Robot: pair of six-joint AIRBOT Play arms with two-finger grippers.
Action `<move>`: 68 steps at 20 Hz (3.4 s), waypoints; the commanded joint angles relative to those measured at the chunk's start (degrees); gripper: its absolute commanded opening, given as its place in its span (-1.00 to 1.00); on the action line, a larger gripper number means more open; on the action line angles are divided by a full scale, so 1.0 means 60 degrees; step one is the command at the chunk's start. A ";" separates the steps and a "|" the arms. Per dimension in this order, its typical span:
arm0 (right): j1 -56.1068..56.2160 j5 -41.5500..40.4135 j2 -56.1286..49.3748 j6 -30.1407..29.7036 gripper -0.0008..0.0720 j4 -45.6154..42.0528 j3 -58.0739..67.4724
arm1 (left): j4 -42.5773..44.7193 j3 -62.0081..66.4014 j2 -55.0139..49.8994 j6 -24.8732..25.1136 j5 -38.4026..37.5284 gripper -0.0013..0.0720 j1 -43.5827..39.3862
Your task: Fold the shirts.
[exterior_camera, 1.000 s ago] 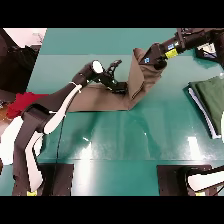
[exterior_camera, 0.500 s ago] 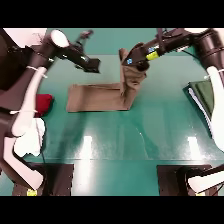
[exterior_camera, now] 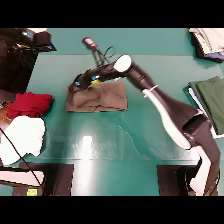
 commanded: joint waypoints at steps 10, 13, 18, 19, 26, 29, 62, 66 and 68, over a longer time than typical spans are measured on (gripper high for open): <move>-0.4324 0.3869 0.2208 0.0845 0.55 0.0222 -0.4258 | -0.0120 -0.0681 0.0361 -0.0018 -0.1122 -0.90 0.0299; -0.5399 0.3763 0.2302 0.1177 0.55 0.0259 -0.5508 | -0.0244 -0.1024 0.0361 -0.0007 -0.0991 -0.90 0.0299; -0.5501 0.2863 0.2284 0.1392 0.55 0.0339 -0.6951 | -0.0379 -0.1078 0.0342 0.0055 -0.0612 -0.90 0.0299; -0.5315 0.2790 0.2182 0.1392 0.55 0.0342 -0.6940 | -0.0379 -0.1078 0.0342 0.0055 -0.0535 -0.90 0.0299; -0.3694 0.2634 0.0346 0.1909 0.55 0.0576 -0.4765 | -0.0408 -0.1078 0.0342 0.0055 -0.0488 -0.90 0.0299; -0.3228 0.2463 -0.0430 0.1872 0.51 0.2029 -0.3810 | -0.0470 -0.1078 0.0342 0.0055 -0.0565 -0.90 0.0299; -1.3213 0.2018 0.4754 0.1727 -0.93 -0.2714 -0.2586 | -0.0648 -0.1078 0.0342 0.0372 0.0958 -0.90 -0.3581; -1.3784 0.2696 0.5617 0.1708 -0.93 -0.2765 -0.2590 | -0.0597 -0.1078 0.0342 0.0412 0.0958 -0.90 -0.3577; -1.4105 0.3202 0.5945 0.1708 -0.93 -0.2772 -0.2597 | -0.0535 -0.1078 0.0342 0.0412 0.0958 -0.90 -0.3577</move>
